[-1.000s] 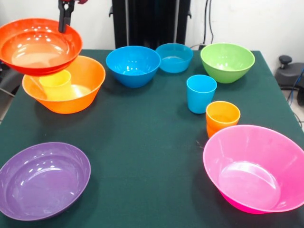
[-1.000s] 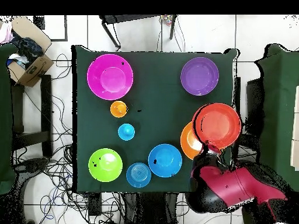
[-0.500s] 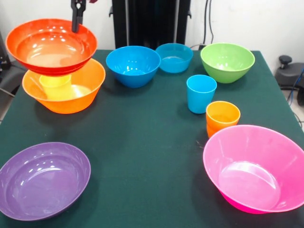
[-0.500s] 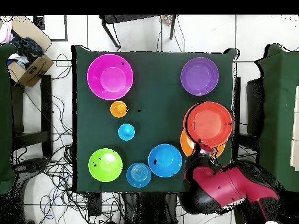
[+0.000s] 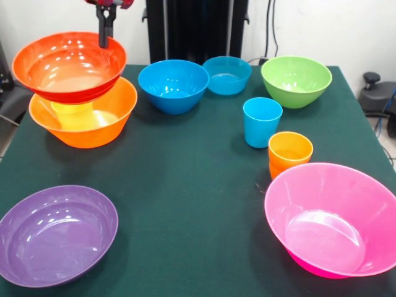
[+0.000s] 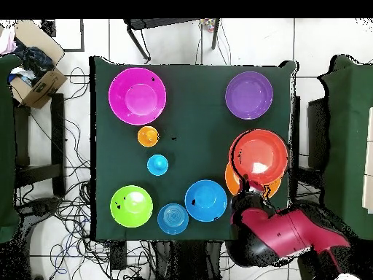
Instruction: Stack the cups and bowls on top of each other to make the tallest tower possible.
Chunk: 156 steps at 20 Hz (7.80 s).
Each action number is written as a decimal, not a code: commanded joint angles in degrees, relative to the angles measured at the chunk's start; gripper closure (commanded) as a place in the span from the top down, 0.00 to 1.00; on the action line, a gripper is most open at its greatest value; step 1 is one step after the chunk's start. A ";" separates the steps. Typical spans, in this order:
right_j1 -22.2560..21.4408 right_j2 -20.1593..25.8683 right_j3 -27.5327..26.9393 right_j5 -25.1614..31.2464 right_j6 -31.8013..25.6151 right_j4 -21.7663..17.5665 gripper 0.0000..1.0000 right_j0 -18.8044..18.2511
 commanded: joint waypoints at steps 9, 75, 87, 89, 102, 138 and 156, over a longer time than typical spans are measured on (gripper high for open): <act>5.52 1.77 1.10 -3.80 5.21 -1.46 0.00 -0.38; 10.78 -7.64 -6.40 -5.13 2.85 -9.62 0.00 1.48; 11.28 -8.78 -6.78 -5.68 3.43 -9.70 0.00 2.00; 11.41 -8.85 -6.88 -5.92 3.38 -9.92 0.00 1.94; 11.72 -8.74 -6.87 -5.81 3.35 -10.52 0.00 1.86; 14.50 0.18 -2.42 -1.23 0.00 -2.00 1.00 -8.42; 13.23 -3.58 -3.12 -1.73 1.69 -4.94 1.00 -2.49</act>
